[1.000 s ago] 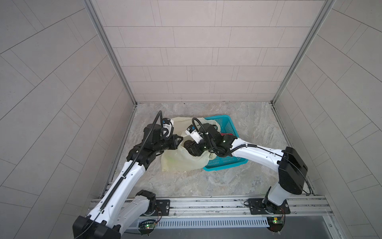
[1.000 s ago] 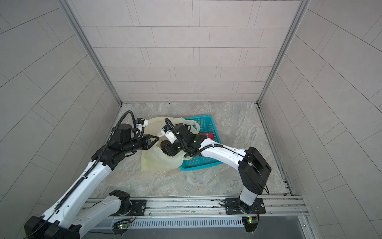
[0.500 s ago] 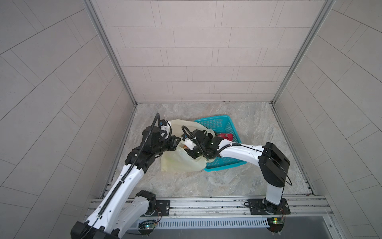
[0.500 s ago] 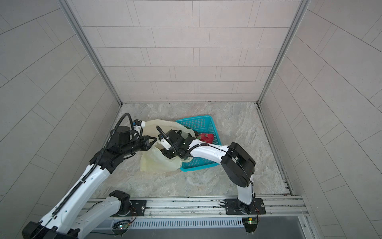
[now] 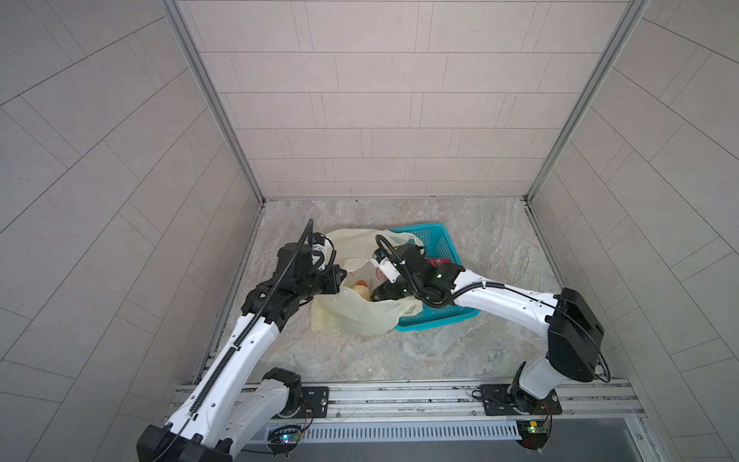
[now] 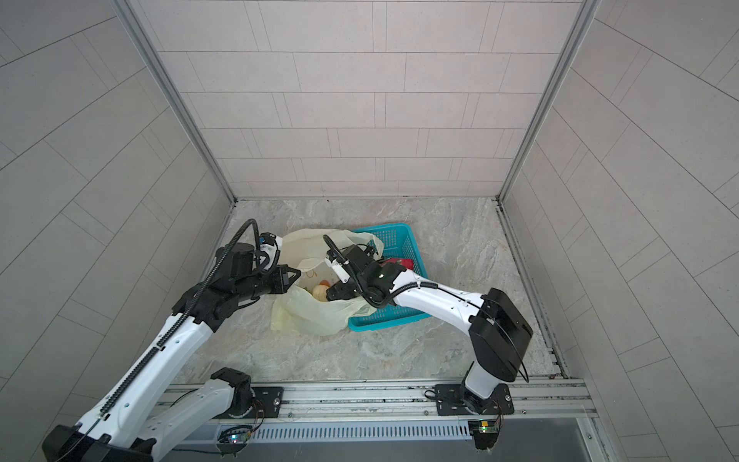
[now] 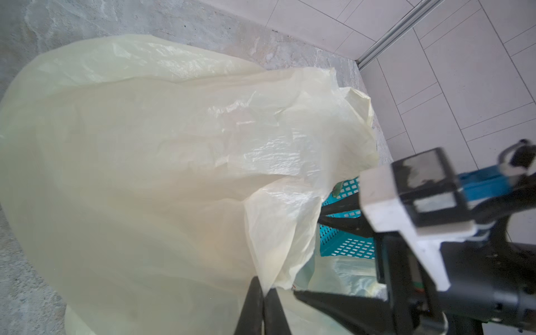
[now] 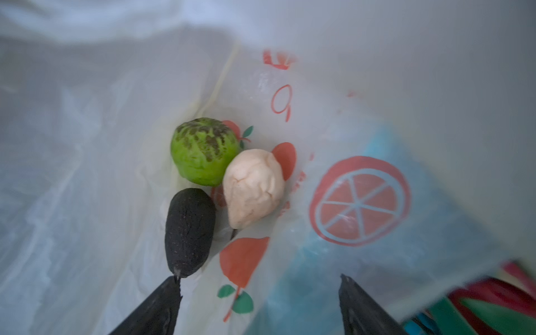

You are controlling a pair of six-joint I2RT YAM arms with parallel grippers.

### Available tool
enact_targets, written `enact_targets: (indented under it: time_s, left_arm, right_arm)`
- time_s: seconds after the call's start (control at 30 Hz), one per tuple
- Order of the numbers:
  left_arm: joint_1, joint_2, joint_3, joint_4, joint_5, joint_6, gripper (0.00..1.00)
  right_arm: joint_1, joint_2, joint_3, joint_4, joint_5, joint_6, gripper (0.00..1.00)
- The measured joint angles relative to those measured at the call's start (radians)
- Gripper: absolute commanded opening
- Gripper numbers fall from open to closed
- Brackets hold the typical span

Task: Place the fruits into the plastic bag
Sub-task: Place the fruit in the plastic bag, then move the fruit to the bin.

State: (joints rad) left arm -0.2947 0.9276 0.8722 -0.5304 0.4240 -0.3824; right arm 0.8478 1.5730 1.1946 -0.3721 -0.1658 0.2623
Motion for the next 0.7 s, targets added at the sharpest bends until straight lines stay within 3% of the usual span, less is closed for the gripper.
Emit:
enact_targets:
  time_s: [0.17, 0.5, 0.6, 0.7]
  left_arm:
    - [0.000, 0.000, 0.010, -0.019, -0.009, 0.018, 0.00]
    - [0.000, 0.002, 0.010, -0.019, -0.029, 0.012, 0.00]
    - [0.000, 0.002, 0.010, -0.001, -0.028, -0.002, 0.00]
    - [0.000, 0.002, 0.010, 0.029, -0.027, -0.013, 0.00]
  right_arm:
    - [-0.082, -0.137, -0.089, -0.008, 0.086, 0.012, 0.84]
    - [-0.303, -0.447, -0.242, 0.021, 0.124, 0.097, 0.84]
    - [-0.370, -0.463, -0.272, 0.024, 0.132, 0.125, 0.83]
    - [-0.371, -0.410, -0.286, 0.024, 0.098, 0.135, 0.82]
